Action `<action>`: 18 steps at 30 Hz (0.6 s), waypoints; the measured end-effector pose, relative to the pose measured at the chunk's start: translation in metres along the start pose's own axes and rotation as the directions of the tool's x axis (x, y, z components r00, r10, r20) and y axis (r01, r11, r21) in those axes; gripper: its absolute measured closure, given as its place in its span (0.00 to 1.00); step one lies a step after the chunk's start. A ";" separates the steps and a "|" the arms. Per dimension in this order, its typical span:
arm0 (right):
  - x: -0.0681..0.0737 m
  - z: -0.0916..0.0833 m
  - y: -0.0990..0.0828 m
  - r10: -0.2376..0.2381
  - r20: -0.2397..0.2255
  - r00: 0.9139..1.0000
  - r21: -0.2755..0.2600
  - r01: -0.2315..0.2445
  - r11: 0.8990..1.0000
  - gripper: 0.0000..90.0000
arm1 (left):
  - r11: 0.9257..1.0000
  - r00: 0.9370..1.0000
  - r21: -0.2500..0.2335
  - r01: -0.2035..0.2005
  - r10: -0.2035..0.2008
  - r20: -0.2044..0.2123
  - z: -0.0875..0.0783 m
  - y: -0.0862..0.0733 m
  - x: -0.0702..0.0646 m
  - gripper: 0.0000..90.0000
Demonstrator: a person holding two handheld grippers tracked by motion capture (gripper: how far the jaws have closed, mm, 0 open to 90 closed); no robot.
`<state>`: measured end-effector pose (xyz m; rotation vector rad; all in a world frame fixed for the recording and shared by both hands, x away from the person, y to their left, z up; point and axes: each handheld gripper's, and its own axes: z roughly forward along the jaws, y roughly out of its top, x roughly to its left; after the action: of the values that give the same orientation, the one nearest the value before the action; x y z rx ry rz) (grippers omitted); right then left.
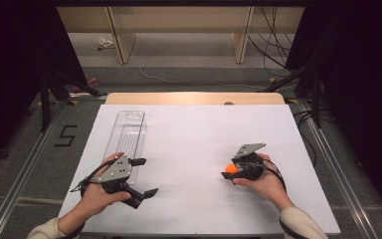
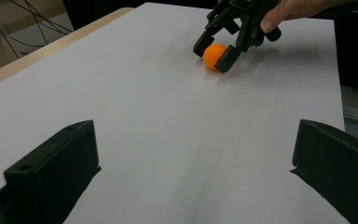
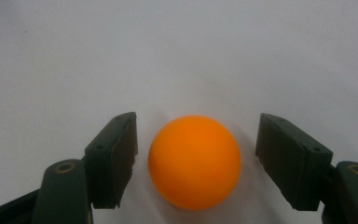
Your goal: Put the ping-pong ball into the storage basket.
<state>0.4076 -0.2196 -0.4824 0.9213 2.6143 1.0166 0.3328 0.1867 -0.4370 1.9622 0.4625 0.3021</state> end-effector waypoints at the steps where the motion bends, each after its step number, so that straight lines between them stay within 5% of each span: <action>1: 0.000 0.000 0.000 0.000 0.000 1.000 0.000 0.000 1.000 0.35 | 1.000 1.000 0.000 0.000 0.000 0.000 0.000 0.000 0.000 0.00; 18: 0.001 0.000 0.000 -0.016 -0.007 1.000 0.011 0.016 1.000 0.49 | 1.000 1.000 0.001 0.000 0.000 0.001 0.000 0.000 0.000 0.00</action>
<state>0.4071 -0.2195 -0.4821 0.9000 2.6311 1.0042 0.3329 0.1867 -0.4372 1.9630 0.4620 0.3013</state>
